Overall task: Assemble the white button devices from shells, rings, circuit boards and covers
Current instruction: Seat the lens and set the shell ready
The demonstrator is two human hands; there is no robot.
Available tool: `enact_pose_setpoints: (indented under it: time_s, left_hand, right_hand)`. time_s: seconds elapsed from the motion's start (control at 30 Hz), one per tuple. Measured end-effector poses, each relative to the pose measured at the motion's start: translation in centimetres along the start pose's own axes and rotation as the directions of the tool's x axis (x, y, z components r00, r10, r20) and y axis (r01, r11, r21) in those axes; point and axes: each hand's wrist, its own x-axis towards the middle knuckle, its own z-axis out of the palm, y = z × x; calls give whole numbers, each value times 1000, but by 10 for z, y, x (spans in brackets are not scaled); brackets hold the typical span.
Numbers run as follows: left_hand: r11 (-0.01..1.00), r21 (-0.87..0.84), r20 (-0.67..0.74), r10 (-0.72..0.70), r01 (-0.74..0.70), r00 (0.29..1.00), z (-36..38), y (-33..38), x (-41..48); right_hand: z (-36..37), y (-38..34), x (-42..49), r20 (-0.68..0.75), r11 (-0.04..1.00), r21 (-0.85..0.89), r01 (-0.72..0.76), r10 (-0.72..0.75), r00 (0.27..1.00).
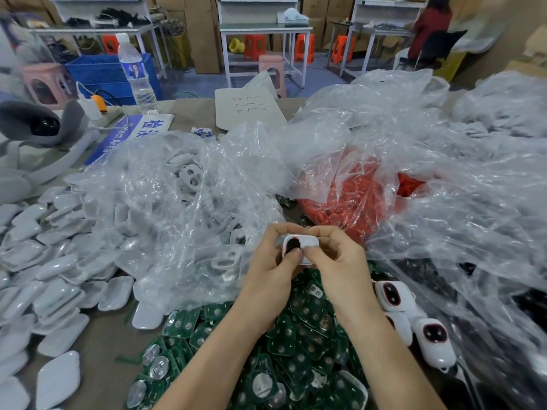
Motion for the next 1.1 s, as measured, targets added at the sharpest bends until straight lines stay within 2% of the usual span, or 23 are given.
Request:
enact_pose_setpoints:
  time_s: [0.1, 0.2, 0.43, 0.57, 0.73, 0.83, 0.9, 0.97, 1.03, 1.1]
  left_hand:
    - [997, 76, -18, 4, -2, 1000, 1, 2, -2]
    - [982, 187, -100, 10, 8, 995, 1, 0, -1]
    - [947, 318, -203, 27, 40, 979, 0, 1, -2]
    - [949, 308, -209, 2, 64, 978, -1, 3, -2]
    - [977, 204, -204, -14, 56, 979, -4, 11, -1]
    - [974, 224, -201, 33, 13, 979, -1, 12, -2]
    - [975, 220, -203, 49, -3, 978, 0, 13, -3]
    - [978, 207, -212, 42, 3, 976, 0, 13, -4]
    - [975, 224, -224, 37, 14, 974, 0, 12, -4]
    - [970, 243, -232, 31, 27, 972, 0, 11, -5]
  right_hand:
    - [-1, 0, 0, 14, 999, -39, 0, 0, 1000]
    - [-3, 0, 0, -24, 992, -124, 21, -24, 999]
    - [-7, 2, 2, -18, 969, -246, 4, -9, 1000]
    - [-9, -1, 1, 29, 962, -272, 28, -21, 999]
    - [-8, -10, -3, 13, 921, -344, 181, -188, 982]
    - [-2, -11, -8, -8, 846, -454, 281, -319, 948]
    - [-1, -11, -9, -3, 830, -475, 293, -334, 943]
    - [-2, -9, -7, 4, 892, -393, 225, -242, 970]
    - [-6, -7, -5, -1, 972, -219, 87, -90, 996]
    - [-7, -5, -2, -9, 998, -18, -63, 63, 998]
